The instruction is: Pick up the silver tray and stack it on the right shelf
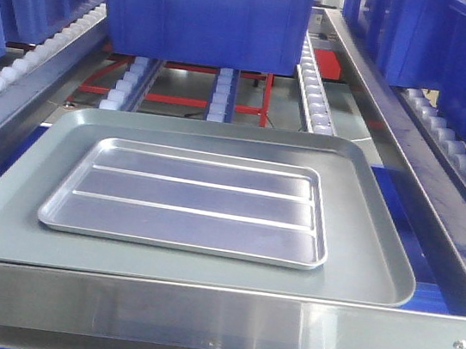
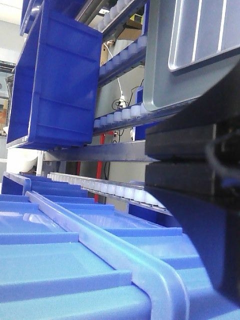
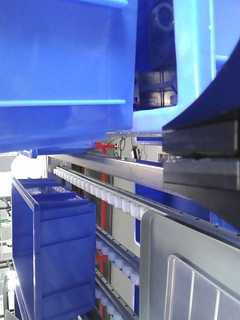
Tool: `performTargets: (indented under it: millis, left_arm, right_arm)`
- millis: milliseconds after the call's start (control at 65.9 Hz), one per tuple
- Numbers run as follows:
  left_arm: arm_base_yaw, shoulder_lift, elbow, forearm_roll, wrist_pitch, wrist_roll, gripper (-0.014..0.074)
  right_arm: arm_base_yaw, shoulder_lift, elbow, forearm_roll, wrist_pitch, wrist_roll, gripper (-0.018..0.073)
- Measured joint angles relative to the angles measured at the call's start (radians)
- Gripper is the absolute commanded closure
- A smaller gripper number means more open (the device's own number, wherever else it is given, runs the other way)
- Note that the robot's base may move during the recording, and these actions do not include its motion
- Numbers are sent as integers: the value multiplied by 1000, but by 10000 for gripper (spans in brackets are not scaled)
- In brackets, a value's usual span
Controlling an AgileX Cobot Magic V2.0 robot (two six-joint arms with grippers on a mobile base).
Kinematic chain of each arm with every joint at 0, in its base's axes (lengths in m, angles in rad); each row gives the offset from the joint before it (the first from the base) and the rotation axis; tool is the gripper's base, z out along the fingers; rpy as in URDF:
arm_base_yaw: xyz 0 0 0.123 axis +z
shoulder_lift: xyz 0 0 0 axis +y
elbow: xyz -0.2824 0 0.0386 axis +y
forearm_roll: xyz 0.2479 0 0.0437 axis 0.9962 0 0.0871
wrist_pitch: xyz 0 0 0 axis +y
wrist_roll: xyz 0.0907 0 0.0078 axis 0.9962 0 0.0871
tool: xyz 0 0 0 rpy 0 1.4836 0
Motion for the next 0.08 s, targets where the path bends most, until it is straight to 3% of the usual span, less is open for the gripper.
performTargets:
  millis: [76]
  left_arm:
    - [0,0,0,0,0,0,687]
  right_arm:
    - [0,0,0,0,0,0,507]
